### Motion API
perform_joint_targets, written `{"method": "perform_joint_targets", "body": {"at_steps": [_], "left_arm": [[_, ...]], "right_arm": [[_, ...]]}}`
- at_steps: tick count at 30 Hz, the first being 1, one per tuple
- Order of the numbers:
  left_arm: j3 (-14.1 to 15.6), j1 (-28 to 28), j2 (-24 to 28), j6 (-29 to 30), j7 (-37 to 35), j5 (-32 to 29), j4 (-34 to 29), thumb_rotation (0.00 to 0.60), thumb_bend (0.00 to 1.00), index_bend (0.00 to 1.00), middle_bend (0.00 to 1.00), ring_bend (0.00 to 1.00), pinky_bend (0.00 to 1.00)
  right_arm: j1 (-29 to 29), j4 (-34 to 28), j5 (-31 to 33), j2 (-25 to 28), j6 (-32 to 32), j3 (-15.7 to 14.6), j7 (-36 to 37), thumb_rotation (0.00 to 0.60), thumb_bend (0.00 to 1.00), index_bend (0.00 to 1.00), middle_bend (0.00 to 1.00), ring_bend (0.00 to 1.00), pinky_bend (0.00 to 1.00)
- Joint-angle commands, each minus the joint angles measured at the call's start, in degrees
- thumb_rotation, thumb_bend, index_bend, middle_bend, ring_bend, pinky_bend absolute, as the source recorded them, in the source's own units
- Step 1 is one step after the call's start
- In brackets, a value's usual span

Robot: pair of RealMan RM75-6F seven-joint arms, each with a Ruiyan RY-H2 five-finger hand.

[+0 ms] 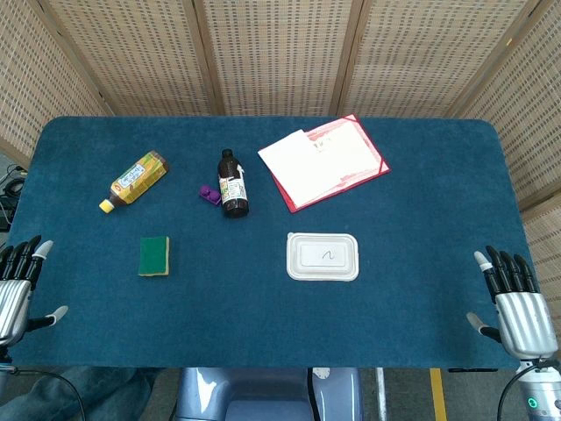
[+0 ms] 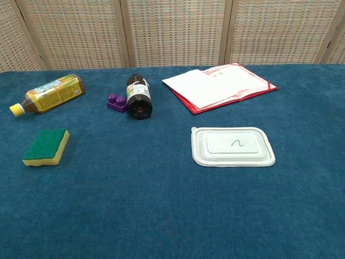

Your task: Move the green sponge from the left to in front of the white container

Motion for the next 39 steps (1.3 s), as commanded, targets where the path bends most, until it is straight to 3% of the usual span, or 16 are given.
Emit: {"method": "perform_joint_targets", "body": {"at_steps": [1,10,18,25,32,39], "left_arm": [[-0.05,0.18,-0.47,0.63,0.14,0.43,0.57,0.600,0.08,0.00,0.00,0.00,0.00],[-0.64,-1.93,-0.87,-3.11,0.33,-0.92,1.53,0.600,0.08,0.00,0.00,0.00,0.00],[-5.95,-13.05,-7.32,-19.97,1.36,-10.85,11.32,0.600,0.08,0.00,0.00,0.00,0.00],[-7.61,-21.73,-13.75,-33.45,0.34,-15.87,20.96,0.600,0.08,0.00,0.00,0.00,0.00],[-7.14,-26.43,-19.05,-40.88,1.55,-20.17,28.50,0.600,0.08,0.00,0.00,0.00,0.00],[-6.59,-27.89,-20.70,-42.77,-1.90,-19.72,30.93,0.600,0.08,0.00,0.02,0.01,0.08]], "right_arm": [[0.06,-0.42,0.32,0.31,-0.37,-0.02,0.20,0.600,0.00,0.00,0.00,0.00,0.00],[0.01,-0.79,0.02,0.55,-0.30,-0.13,0.75,0.600,0.00,0.00,0.00,0.00,0.00],[0.54,-1.01,2.21,1.11,-2.21,0.44,2.31,0.600,0.00,0.00,0.00,0.00,0.00],[1.27,-0.15,4.69,0.99,-4.59,0.96,2.46,0.600,0.00,0.00,0.00,0.00,0.00],[1.98,0.88,5.95,-0.11,-6.21,1.12,1.29,0.600,0.00,0.00,0.00,0.00,0.00],[2.24,1.55,6.48,-0.77,-6.79,1.08,0.75,0.600,0.00,0.00,0.00,0.00,0.00]]}}
